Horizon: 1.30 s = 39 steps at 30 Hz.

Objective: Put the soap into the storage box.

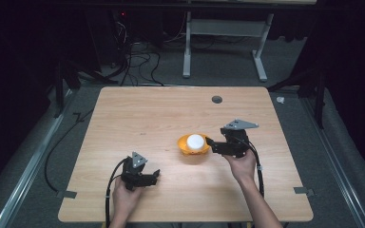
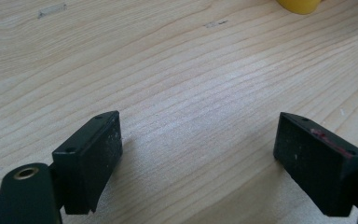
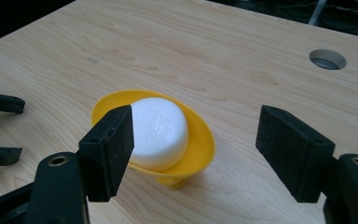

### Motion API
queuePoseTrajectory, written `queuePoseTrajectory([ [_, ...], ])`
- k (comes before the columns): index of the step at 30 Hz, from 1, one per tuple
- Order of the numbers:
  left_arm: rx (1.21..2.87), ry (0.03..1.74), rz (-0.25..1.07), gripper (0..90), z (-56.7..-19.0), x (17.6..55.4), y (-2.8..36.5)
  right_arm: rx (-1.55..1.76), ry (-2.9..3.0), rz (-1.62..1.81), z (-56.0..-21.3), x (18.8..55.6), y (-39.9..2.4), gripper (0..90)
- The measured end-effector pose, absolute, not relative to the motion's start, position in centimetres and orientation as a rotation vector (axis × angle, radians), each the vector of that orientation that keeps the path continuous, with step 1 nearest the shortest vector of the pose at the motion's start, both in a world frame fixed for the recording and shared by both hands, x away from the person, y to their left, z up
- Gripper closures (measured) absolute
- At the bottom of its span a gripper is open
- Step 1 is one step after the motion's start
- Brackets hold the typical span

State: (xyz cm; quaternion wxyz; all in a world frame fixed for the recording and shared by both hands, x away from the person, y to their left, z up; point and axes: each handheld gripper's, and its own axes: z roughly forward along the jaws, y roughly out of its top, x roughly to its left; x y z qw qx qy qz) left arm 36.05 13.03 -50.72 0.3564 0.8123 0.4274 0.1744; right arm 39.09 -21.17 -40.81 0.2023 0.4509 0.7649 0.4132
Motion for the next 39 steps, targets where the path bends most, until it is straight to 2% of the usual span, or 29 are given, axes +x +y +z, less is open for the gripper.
queuePoseTrajectory([
  [39, 2.098, 1.105, 0.452, 15.7, -50.7, 36.0, 13.0, 1.323, 2.027, 1.174, -40.4, 36.8, -25.5, 29.6],
])
